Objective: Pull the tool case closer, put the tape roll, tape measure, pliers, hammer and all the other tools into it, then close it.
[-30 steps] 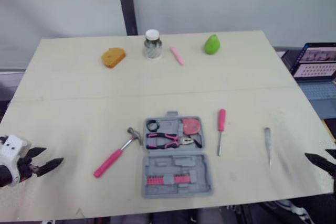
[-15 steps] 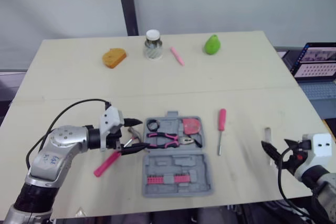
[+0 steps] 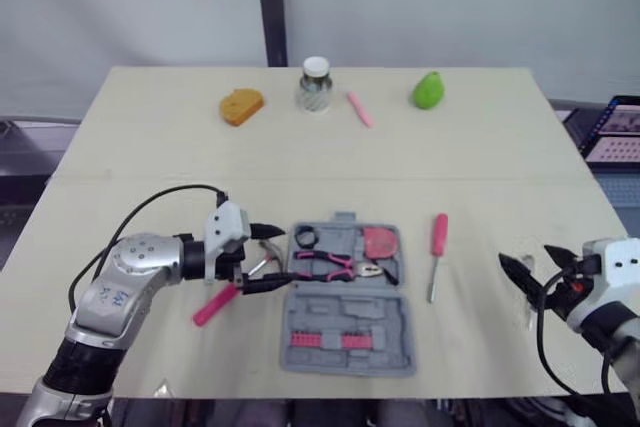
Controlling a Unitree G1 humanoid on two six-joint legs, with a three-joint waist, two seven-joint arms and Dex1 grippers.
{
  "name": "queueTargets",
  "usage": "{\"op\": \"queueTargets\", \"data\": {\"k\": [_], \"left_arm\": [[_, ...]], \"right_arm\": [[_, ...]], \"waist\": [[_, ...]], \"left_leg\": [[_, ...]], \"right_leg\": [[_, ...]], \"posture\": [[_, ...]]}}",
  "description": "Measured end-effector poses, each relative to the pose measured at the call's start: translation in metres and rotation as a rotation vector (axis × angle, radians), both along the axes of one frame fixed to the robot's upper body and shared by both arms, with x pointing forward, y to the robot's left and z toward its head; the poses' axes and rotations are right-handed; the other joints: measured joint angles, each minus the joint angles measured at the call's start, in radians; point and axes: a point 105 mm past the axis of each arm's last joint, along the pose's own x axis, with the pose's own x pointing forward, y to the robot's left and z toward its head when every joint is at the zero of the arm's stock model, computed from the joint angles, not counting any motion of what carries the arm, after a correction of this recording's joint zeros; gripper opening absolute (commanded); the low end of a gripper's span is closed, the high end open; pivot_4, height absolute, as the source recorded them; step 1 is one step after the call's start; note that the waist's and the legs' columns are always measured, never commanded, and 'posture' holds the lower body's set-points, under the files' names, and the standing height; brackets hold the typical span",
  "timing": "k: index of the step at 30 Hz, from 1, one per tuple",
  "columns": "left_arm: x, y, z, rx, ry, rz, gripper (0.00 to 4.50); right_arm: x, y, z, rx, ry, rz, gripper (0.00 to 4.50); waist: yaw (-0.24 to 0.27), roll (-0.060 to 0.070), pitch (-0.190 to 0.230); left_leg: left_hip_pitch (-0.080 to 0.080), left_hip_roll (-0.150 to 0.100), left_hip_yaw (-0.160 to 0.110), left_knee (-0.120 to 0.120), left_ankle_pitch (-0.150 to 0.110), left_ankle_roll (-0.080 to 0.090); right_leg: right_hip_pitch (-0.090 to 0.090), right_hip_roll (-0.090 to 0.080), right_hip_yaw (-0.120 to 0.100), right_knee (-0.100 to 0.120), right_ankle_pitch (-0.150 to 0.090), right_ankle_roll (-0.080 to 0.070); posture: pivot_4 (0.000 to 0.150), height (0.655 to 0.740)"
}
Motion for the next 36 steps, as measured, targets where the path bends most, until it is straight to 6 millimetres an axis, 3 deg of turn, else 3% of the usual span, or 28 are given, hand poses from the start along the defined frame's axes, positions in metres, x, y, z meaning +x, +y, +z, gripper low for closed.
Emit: {"op": "queueTargets", "data": {"k": [12, 18, 25, 36], "left_arm": [[-0.001, -0.005, -0.002, -0.009, 0.004, -0.01, 4.42], [-0.021, -0.045, -0.019, -0.009, 0.03, -0.206, 4.42], [-0.032, -0.073, -0.022, -0.021, -0.021, -0.337, 4.42], [-0.027, -0.079, -0.021, -0.038, -0.035, -0.334, 4.42]], "right_arm": [[-0.004, -0.006, -0.008, -0.012, 0.039, -0.038, 4.42], [-0.006, -0.014, -0.036, -0.039, 0.14, -0.155, 4.42], [-0.004, -0.032, -0.061, -0.003, 0.195, -0.278, 4.42], [0.001, -0.044, -0.092, 0.012, 0.226, -0.329, 4.42]], "waist": [[0.011, 0.0, 0.0], [0.01, 0.0, 0.0], [0.01, 0.001, 0.0], [0.008, 0.001, 0.0]], "left_leg": [[0.002, 0.006, 0.007, 0.001, 0.0, -0.002], [0.002, 0.007, 0.011, 0.001, 0.0, -0.002], [0.001, 0.007, 0.012, 0.001, 0.0, -0.002], [0.002, 0.008, 0.013, 0.001, 0.0, -0.002]], "right_leg": [[-0.001, 0.011, 0.018, -0.004, 0.0, 0.0], [-0.003, 0.012, 0.022, -0.005, 0.0, 0.0], [-0.004, 0.012, 0.023, -0.005, 0.0, 0.0], [-0.004, 0.013, 0.023, -0.005, 0.0, 0.0]], "posture": [[0.15, 0.74], [0.15, 0.74], [0.15, 0.74], [0.15, 0.74]]}}
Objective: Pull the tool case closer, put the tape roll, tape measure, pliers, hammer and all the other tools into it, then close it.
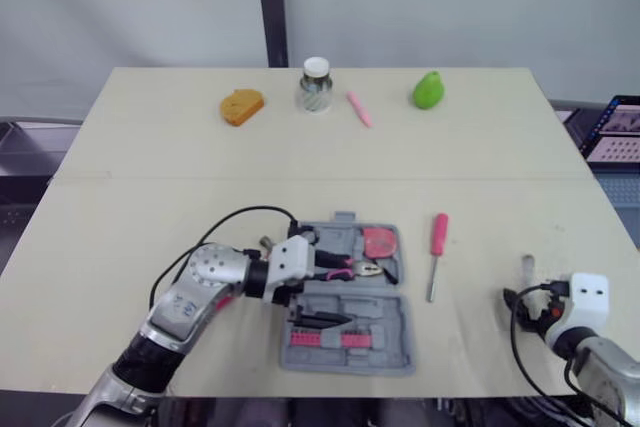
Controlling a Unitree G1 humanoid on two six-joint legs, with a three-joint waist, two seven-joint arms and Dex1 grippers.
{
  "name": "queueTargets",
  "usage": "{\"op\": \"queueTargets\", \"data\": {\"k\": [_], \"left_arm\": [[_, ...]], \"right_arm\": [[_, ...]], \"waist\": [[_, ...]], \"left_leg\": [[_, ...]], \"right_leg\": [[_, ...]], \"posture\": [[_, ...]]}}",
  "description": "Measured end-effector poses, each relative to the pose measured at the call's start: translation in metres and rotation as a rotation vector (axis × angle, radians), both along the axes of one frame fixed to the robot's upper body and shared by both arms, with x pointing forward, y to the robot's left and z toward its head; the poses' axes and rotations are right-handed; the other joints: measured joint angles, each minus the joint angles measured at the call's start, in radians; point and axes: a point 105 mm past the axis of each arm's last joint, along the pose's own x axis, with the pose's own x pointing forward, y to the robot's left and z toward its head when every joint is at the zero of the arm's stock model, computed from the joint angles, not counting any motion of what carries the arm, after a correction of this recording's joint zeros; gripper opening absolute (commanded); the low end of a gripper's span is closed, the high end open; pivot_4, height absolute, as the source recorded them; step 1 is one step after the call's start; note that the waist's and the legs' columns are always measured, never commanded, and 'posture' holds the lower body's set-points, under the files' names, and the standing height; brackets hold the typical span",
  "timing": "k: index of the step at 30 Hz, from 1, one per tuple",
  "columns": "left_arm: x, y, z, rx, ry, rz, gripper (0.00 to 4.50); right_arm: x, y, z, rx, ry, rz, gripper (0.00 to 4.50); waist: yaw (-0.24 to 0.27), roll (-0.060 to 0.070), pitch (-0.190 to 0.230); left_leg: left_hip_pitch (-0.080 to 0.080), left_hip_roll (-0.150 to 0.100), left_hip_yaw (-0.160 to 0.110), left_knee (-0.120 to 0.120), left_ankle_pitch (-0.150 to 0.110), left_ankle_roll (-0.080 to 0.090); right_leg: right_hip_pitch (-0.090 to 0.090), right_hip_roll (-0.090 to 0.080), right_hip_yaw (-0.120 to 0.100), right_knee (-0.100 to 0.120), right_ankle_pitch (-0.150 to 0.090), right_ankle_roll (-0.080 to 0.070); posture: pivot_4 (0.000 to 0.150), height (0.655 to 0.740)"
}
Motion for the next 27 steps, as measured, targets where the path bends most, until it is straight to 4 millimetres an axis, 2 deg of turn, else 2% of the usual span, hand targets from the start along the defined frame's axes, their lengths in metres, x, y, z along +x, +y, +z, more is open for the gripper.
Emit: {"op": "queueTargets", "data": {"k": [9, 12, 19, 24, 27], "left_arm": [[0.002, -0.005, 0.003, -0.013, -0.014, 0.004, 4.42], [0.002, -0.005, 0.004, -0.011, -0.015, 0.003, 4.5], [0.002, -0.005, 0.003, -0.01, -0.014, 0.003, 4.5], [0.002, -0.002, 0.002, -0.009, -0.012, 0.015, 4.5], [0.001, 0.017, -0.008, 0.018, 0.018, 0.081, 4.5]], "right_arm": [[0.01, -0.002, -0.003, -0.02, -0.056, 0.003, 4.42], [0.011, 0.001, -0.005, -0.017, -0.06, 0.011, 3.59], [0.011, 0.008, -0.008, 0.0, -0.075, 0.021, 0.07], [0.002, 0.01, -0.006, -0.01, -0.068, 0.068, 0.02], [-0.003, 0.023, 0.008, -0.069, -0.005, 0.254, 0.02]], "waist": [[-0.001, 0.0, 0.0], [-0.002, 0.0, 0.0], [0.006, 0.0, 0.0], [0.004, 0.0, 0.0], [-0.005, 0.002, 0.001]], "left_leg": [[0.001, 0.0, 0.0, 0.001, 0.0, 0.0], [0.001, 0.001, 0.0, 0.001, 0.0, 0.0], [0.0, 0.0, -0.002, 0.003, 0.0, 0.001], [0.0, 0.0, -0.001, 0.002, -0.001, 0.001], [0.0, 0.001, 0.001, 0.001, -0.001, 0.001]], "right_leg": [[0.001, 0.0, 0.0, 0.0, 0.0, 0.0], [0.001, 0.0, 0.0, 0.0, 0.0, 0.0], [0.003, 0.0, 0.0, -0.001, 0.0, 0.0], [0.002, 0.0, 0.0, -0.001, 0.0, 0.0], [0.0, 0.001, 0.002, -0.001, 0.0, 0.0]], "posture": [[0.15, 0.74], [0.15, 0.74], [0.15, 0.74], [0.15, 0.74], [0.15, 0.74]]}}
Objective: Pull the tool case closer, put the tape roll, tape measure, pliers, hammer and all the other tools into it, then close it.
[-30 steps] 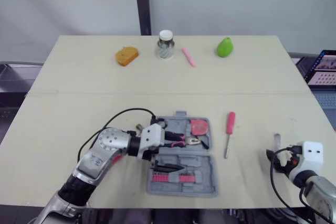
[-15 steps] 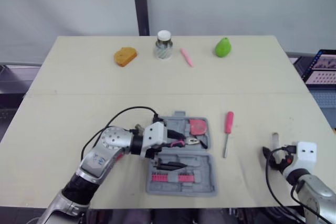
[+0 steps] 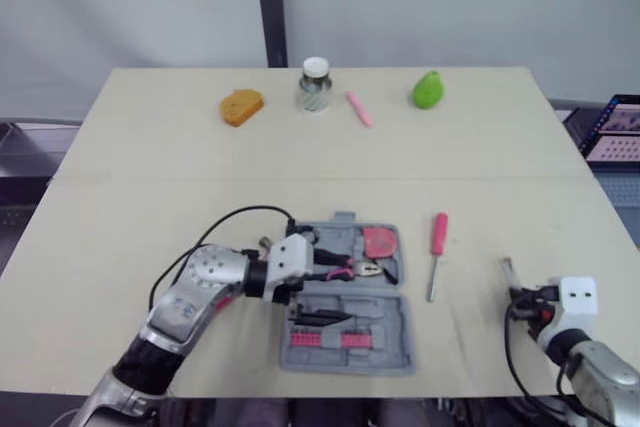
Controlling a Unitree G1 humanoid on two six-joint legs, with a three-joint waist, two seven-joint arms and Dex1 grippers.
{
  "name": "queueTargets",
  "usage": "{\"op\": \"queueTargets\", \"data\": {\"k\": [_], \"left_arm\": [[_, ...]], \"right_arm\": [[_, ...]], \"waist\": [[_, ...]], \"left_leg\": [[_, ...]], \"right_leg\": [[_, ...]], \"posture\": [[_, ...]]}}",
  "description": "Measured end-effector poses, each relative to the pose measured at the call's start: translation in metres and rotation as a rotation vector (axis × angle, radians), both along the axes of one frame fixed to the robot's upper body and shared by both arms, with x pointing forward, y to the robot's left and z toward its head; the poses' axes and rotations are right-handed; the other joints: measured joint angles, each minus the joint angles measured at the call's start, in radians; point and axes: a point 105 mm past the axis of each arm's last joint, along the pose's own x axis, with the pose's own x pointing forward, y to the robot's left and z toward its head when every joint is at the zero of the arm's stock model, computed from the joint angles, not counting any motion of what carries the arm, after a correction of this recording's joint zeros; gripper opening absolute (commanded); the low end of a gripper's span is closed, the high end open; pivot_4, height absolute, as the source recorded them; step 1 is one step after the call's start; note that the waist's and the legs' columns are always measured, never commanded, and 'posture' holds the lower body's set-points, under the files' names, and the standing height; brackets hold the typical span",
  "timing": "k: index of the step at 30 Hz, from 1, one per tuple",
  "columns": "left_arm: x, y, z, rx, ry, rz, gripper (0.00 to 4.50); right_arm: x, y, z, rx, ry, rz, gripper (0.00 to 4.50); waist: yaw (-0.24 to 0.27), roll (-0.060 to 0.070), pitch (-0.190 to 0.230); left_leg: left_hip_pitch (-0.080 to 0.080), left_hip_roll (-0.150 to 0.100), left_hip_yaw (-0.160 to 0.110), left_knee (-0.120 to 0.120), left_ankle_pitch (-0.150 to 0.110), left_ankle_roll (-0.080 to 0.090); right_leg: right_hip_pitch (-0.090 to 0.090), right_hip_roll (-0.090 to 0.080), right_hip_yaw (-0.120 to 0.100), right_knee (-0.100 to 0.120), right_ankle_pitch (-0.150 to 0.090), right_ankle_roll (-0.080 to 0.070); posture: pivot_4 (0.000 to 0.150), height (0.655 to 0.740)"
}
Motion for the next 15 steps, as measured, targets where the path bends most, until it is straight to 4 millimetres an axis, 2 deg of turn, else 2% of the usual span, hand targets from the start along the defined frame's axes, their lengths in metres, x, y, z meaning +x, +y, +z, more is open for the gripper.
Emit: {"op": "queueTargets", "data": {"k": [2, 4, 7, 9, 11, 15], "left_arm": [[0.0, 0.016, -0.005, 0.025, 0.013, 0.05, 4.5], [-0.003, 0.031, -0.005, 0.041, 0.004, 0.094, 4.5], [-0.012, 0.059, -0.008, 0.06, 0.0, 0.184, 4.5], [-0.021, 0.076, -0.011, 0.062, 0.008, 0.247, 4.5], [-0.029, 0.085, -0.011, 0.053, 0.004, 0.291, 4.5], [-0.058, 0.103, -0.017, 0.064, 0.023, 0.359, 4.5]], "right_arm": [[0.004, 0.015, 0.02, -0.035, 0.009, 0.141, 0.02], [0.013, 0.041, 0.05, -0.086, 0.0, 0.324, 0.02], [0.018, 0.097, 0.094, -0.162, -0.003, 0.649, 0.02], [0.018, 0.129, 0.112, -0.226, 0.001, 0.819, 0.02], [0.016, 0.15, 0.118, -0.262, 0.024, 0.925, 0.02], [0.014, 0.189, 0.115, -0.347, 0.109, 1.115, 0.02]], "waist": [[-0.011, 0.001, 0.001], [-0.017, 0.001, 0.001], [-0.019, 0.001, 0.001], [-0.019, 0.0, 0.002], [-0.009, -0.003, 0.003], [0.0, -0.005, 0.005]], "left_leg": [[0.001, 0.001, 0.001, -0.001, 0.0, 0.0], [0.001, 0.002, 0.0, -0.001, 0.0, 0.0], [0.0, 0.002, -0.001, -0.001, -0.001, -0.002], [-0.001, 0.003, -0.002, 0.0, -0.003, -0.001], [-0.002, 0.002, -0.003, 0.001, -0.004, -0.001], [-0.006, 0.002, -0.003, 0.006, -0.007, 0.0]], "right_leg": [[-0.001, 0.001, 0.001, 0.001, 0.0, 0.0], [-0.001, 0.001, 0.0, 0.001, 0.0, 0.0], [-0.001, 0.001, 0.0, 0.0, 0.0, 0.0], [-0.002, 0.002, -0.001, -0.002, 0.0, 0.0], [-0.001, 0.002, -0.002, -0.003, 0.0, 0.0], [-0.004, 0.0, 0.0, -0.003, 0.0, 0.0]], "posture": [[0.15, 0.74], [0.15, 0.74], [0.15, 0.74], [0.15, 0.74], [0.15, 0.74], [0.15, 0.74]]}}
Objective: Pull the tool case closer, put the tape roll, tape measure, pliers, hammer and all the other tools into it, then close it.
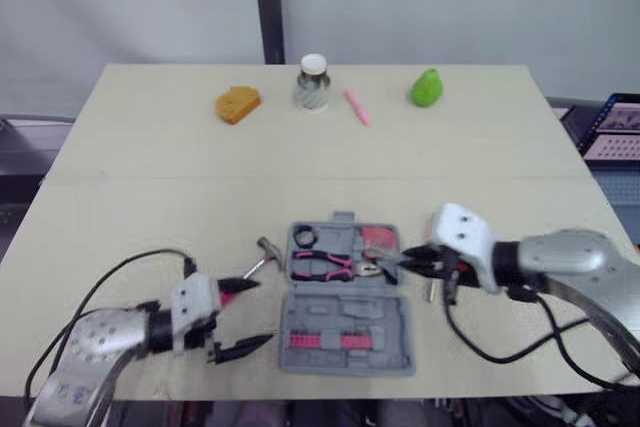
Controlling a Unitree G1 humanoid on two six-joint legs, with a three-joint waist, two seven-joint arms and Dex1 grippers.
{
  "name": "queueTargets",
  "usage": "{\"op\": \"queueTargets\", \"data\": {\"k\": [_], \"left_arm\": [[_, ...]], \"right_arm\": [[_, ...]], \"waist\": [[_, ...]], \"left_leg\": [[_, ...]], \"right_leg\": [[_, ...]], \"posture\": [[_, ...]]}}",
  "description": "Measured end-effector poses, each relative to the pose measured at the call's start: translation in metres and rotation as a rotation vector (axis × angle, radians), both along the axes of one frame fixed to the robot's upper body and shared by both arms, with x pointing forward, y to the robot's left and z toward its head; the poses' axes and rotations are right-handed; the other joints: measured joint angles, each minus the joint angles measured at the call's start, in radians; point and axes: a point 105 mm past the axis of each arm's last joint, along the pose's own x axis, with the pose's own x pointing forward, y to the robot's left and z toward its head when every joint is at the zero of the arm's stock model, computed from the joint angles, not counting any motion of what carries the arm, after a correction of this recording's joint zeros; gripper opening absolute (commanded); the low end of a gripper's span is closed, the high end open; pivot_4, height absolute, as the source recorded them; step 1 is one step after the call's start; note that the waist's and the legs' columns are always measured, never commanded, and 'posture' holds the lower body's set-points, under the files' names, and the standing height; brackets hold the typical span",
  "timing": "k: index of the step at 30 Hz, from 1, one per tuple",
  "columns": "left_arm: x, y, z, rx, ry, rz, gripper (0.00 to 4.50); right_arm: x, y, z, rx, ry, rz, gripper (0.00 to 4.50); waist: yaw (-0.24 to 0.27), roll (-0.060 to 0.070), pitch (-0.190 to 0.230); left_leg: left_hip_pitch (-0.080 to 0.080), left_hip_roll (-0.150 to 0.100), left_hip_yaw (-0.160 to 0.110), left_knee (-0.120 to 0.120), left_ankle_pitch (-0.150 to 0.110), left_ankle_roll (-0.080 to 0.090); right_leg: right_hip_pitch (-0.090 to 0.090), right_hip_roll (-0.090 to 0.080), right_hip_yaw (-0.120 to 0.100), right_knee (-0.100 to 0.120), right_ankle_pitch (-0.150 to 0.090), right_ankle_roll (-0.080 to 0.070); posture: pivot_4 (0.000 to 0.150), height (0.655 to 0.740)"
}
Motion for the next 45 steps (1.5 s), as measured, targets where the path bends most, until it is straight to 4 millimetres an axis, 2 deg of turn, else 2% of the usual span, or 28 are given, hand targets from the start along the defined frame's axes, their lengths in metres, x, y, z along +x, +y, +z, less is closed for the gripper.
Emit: {"op": "queueTargets", "data": {"k": [6, 8, 11, 18, 27, 37, 45], "left_arm": [[-0.036, 0.009, -0.004, 0.025, 0.019, 0.037, 4.5], [-0.042, 0.007, -0.003, 0.021, 0.015, 0.034, 4.5], [-0.047, 0.007, -0.004, 0.014, 0.02, 0.055, 4.5], [-0.048, 0.006, -0.001, 0.007, -0.002, 0.092, 4.5], [-0.045, 0.004, -0.001, -0.003, -0.004, 0.11, 4.5], [-0.04, 0.0, 0.004, -0.004, -0.018, 0.1, 4.5], [-0.036, -0.001, 0.004, -0.007, -0.016, 0.104, 4.5]], "right_arm": [[-0.011, 0.034, -0.012, -0.154, 0.073, 0.152, 0.02], [-0.016, 0.043, -0.019, -0.184, 0.098, 0.19, 0.02], [-0.02, 0.046, -0.028, -0.224, 0.129, 0.202, 0.02], [-0.013, 0.063, -0.033, -0.248, 0.108, 0.208, 0.02], [-0.002, 0.069, -0.044, -0.262, 0.102, 0.15, 0.02], [0.0, 0.085, -0.051, -0.24, 0.095, 0.154, 0.02], [0.001, 0.09, -0.052, -0.231, 0.097, 0.153, 0.02]], "waist": [[0.003, -0.001, 0.0], [0.002, -0.001, 0.0], [0.002, -0.001, 0.0], [-0.002, -0.001, 0.0], [-0.006, -0.002, 0.0], [-0.022, -0.002, -0.001], [-0.022, -0.002, -0.001]], "left_leg": [[-0.004, 0.001, 0.004, 0.002, 0.001, -0.001], [-0.008, 0.001, 0.004, 0.003, 0.001, -0.001], [-0.011, 0.001, 0.004, 0.005, 0.001, -0.001], [-0.012, 0.001, 0.006, 0.005, 0.001, -0.001], [-0.013, 0.002, 0.009, 0.005, 0.001, -0.001], [-0.013, 0.002, 0.011, 0.004, 0.001, -0.001], [-0.013, 0.002, 0.012, 0.004, 0.001, -0.001]], "right_leg": [[-0.007, 0.0, 0.0, 0.005, 0.0, 0.0], [-0.011, 0.0, 0.0, 0.007, 0.0, 0.0], [-0.013, 0.0, 0.0, 0.008, 0.0, 0.0], [-0.017, 0.0, 0.0, 0.012, 0.0, -0.001], [-0.021, 0.0, 0.0, 0.015, 0.0, -0.001], [-0.024, -0.001, 0.0, 0.018, 0.0, -0.001], [-0.024, -0.001, 0.0, 0.018, 0.0, -0.001]], "posture": [[0.15, 0.74], [0.15, 0.74], [0.15, 0.74], [0.15, 0.74], [0.15, 0.74], [0.15, 0.74], [0.15, 0.74]]}}
